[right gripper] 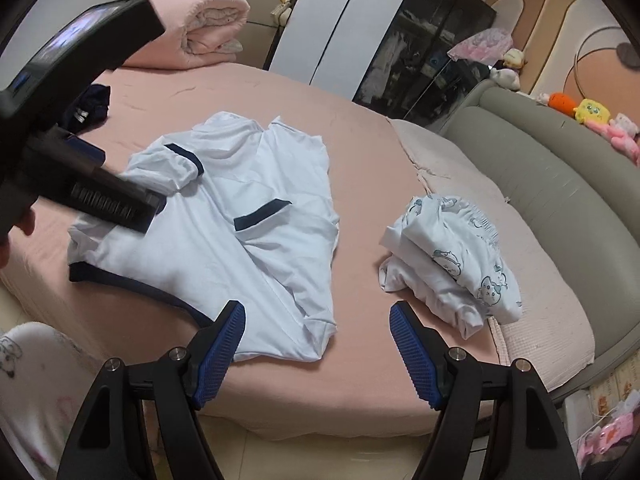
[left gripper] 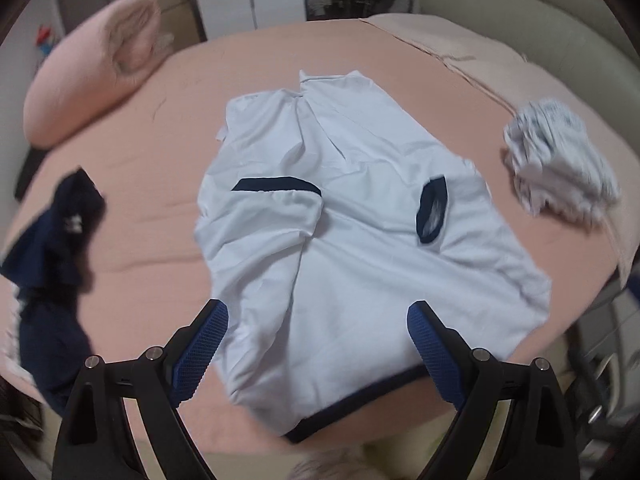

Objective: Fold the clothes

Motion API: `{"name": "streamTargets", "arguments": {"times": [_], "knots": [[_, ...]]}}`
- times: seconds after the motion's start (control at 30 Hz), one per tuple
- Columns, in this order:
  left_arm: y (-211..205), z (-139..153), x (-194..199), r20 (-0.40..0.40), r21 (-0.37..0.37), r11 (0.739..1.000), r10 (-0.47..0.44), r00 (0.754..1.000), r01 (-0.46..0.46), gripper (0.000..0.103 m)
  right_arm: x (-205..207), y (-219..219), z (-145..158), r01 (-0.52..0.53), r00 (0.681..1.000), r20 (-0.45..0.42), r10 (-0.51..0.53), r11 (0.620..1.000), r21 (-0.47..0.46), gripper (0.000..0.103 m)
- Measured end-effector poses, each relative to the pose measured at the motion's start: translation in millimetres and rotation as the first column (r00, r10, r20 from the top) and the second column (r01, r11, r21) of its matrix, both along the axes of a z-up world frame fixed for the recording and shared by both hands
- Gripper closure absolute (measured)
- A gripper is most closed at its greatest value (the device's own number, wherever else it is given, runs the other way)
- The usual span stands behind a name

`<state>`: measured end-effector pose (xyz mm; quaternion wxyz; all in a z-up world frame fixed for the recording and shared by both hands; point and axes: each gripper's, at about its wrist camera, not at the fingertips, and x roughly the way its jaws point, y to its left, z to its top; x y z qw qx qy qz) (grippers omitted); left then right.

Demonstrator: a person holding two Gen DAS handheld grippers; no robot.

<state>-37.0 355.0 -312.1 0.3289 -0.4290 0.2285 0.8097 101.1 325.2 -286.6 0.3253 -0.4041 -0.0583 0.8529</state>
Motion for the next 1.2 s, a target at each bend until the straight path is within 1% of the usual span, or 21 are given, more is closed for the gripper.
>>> {"name": "streamTargets", "arguments": {"times": [0.1, 0.23, 0.3, 0.4, 0.47, 0.57, 0.67, 0.73, 0.8, 0.9, 1.03, 1.1, 1.2], "knots": [[-1.2, 4.7, 11.4, -0.039, -0.020, 0.999, -0.025, 0.999, 0.025, 0.011, 4.6, 2.1, 7.3, 0.006, 0.999, -0.034, -0.007, 1.000, -0.029, 0.028], [-0.7, 12.2, 20.2, -0.063, -0.051, 0.998, -0.041, 0.997, 0.038, 0.011, 9.3, 4.9, 14.7, 0.006, 0.997, -0.071, -0.011, 0.998, -0.067, 0.028], [0.7, 16.0, 22.2, -0.085, -0.086, 0.995, -0.049, 0.995, 0.042, 0.011, 10.9, 4.8, 15.9, 0.003, 0.997, -0.075, -0.009, 0.997, -0.072, 0.028], [-2.5, 22.2, 25.9, -0.159, -0.146, 0.988, -0.065, 0.985, 0.042, 0.011, 12.3, 4.0, 16.0, -0.007, 0.997, -0.071, 0.002, 0.998, -0.067, 0.028], [-8.6, 24.5, 28.3, -0.205, -0.189, 0.982, -0.066, 0.977, 0.026, 0.011, 11.9, 4.2, 14.4, -0.002, 0.998, -0.068, -0.002, 0.998, -0.060, 0.028], [-22.4, 24.6, 26.8, -0.230, -0.233, 0.972, -0.069, 0.971, 0.014, 0.011, 9.7, 6.5, 11.2, -0.010, 0.997, -0.071, 0.005, 0.997, -0.080, 0.028], [-35.1, 19.6, 24.5, -0.268, -0.291, 0.957, -0.074, 0.961, -0.008, 0.011, 7.5, 8.1, 7.5, -0.020, 0.997, -0.077, 0.012, 0.994, -0.105, 0.028], [-41.1, 15.9, 23.8, -0.282, -0.312, 0.950, -0.073, 0.956, -0.019, 0.011, 5.9, 8.5, 4.7, -0.025, 0.997, -0.078, 0.016, 0.993, -0.119, 0.028], [-46.4, 13.1, 22.8, -0.268, -0.296, 0.955, -0.066, 0.961, -0.017, 0.011, 4.5, 9.1, 2.1, -0.024, 0.997, -0.077, 0.014, 0.992, -0.127, 0.028], [-50.2, 8.2, 19.5, -0.209, -0.266, 0.964, -0.052, 0.977, -0.006, 0.011, 3.2, 10.8, -1.5, -0.028, 0.997, -0.078, 0.017, 0.990, -0.137, 0.028], [-40.1, -2.4, 21.3, -0.199, -0.316, 0.949, -0.077, 0.977, 0.011, 0.011, 2.2, 13.1, -8.6, -0.039, 0.998, -0.059, 0.031, 0.991, -0.129, 0.028], [-31.5, -9.7, 22.6, -0.161, -0.339, 0.940, -0.097, 0.982, 0.037, 0.011, 0.9, 13.5, -12.6, -0.046, 0.998, -0.041, 0.042, 0.993, -0.111, 0.028], [-20.3, -21.4, 23.8, -0.098, -0.372, 0.927, -0.093, 0.991, 0.050, 0.011, -1.7, 11.6, -19.2, -0.055, 0.998, 0.003, 0.055, 0.997, -0.062, 0.028]]}}
